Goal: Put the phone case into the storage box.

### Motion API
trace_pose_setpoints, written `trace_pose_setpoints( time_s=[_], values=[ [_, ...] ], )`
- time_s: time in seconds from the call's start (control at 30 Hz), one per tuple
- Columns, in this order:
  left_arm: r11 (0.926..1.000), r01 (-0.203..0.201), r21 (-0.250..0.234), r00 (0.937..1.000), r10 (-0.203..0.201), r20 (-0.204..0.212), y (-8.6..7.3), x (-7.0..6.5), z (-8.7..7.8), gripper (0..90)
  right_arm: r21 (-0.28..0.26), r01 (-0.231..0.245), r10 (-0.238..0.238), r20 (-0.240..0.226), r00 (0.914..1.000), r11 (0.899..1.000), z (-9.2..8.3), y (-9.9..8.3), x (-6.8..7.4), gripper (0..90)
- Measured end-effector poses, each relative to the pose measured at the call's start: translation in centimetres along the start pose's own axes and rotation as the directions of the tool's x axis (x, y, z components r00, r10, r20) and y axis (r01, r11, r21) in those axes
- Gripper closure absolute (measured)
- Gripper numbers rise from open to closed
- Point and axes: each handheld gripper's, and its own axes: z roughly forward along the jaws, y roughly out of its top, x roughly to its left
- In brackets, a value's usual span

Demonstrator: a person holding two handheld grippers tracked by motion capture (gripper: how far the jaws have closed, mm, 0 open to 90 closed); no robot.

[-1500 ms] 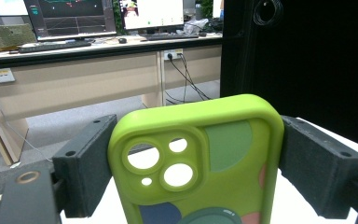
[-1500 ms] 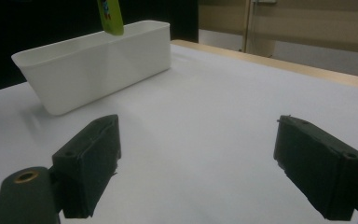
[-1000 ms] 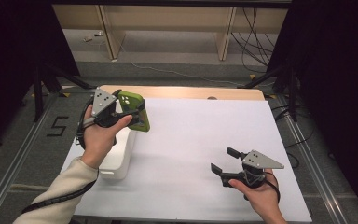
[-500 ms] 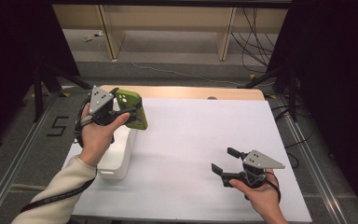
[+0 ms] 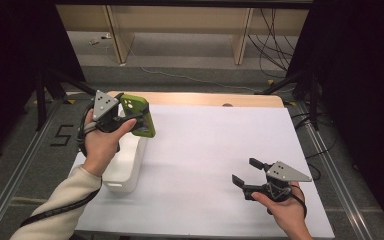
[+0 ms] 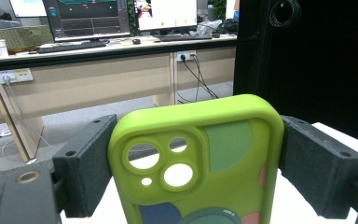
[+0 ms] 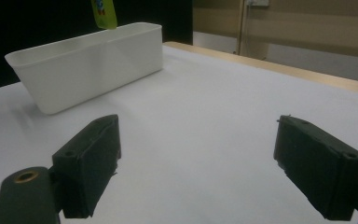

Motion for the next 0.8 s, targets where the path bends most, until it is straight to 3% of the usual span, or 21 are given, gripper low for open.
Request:
trace_pose_setpoints(
  time_s=[0.8],
  values=[
    [1.0, 0.005, 0.001, 0.9996, -0.005, -0.028, 0.0, 1.0, 0.2, 15.6, -0.002, 0.0, 0.0, 0.006, 1.0, 1.0, -0.1, -0.1, -0.1, 15.8]
  ],
)
